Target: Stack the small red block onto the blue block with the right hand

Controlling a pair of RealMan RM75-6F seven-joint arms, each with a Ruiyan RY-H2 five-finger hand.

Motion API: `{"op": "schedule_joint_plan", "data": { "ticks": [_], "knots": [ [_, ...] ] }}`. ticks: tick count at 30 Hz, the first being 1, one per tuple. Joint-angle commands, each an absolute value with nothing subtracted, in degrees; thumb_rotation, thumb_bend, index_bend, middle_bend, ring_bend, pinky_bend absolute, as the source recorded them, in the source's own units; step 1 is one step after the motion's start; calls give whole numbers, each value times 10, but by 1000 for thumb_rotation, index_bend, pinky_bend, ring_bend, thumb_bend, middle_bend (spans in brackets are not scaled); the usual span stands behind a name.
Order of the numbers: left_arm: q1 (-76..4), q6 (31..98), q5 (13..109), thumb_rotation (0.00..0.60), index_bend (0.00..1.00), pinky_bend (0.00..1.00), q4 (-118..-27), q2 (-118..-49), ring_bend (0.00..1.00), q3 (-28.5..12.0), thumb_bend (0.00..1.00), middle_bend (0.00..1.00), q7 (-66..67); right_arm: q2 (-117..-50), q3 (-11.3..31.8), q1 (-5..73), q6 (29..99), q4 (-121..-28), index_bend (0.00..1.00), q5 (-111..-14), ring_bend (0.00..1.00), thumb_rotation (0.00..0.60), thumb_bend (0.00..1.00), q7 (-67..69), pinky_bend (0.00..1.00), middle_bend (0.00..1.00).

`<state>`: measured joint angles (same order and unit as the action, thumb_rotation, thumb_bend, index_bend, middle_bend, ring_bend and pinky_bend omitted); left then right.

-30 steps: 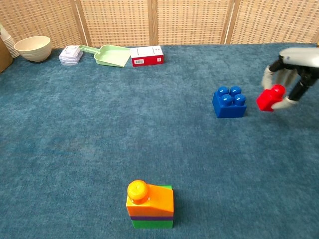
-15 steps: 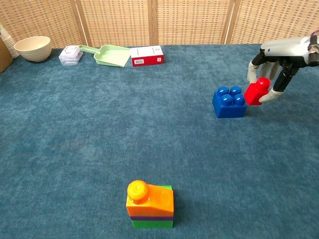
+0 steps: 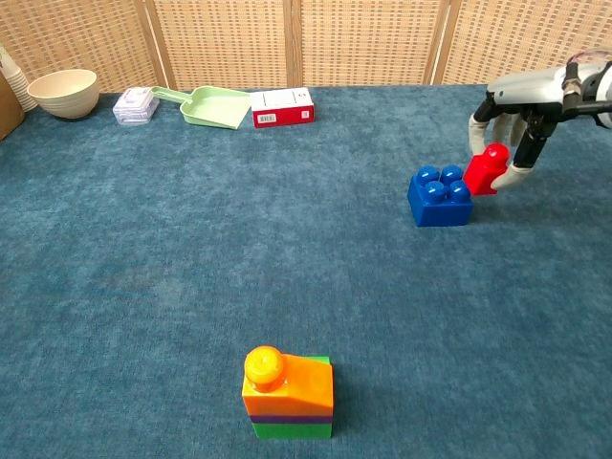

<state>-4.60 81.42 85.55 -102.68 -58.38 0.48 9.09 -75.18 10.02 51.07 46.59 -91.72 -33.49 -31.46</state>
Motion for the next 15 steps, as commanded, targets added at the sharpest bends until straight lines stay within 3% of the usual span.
{"op": "schedule_joint_plan", "data": {
  "ticks": [1,15],
  "knots": [
    [-48,809,853,600,389,0,-1026,-586,136,5,312,153,91,-760,93,519,460,-903,616,-323,314,600,200,-316,329,310],
    [-46,813,853,600,384,0,-1015,-590,136,6,313,152,80,-770,80,543,470,-893,614,-303,314,600,191,-316,328,310]
  ]
}}
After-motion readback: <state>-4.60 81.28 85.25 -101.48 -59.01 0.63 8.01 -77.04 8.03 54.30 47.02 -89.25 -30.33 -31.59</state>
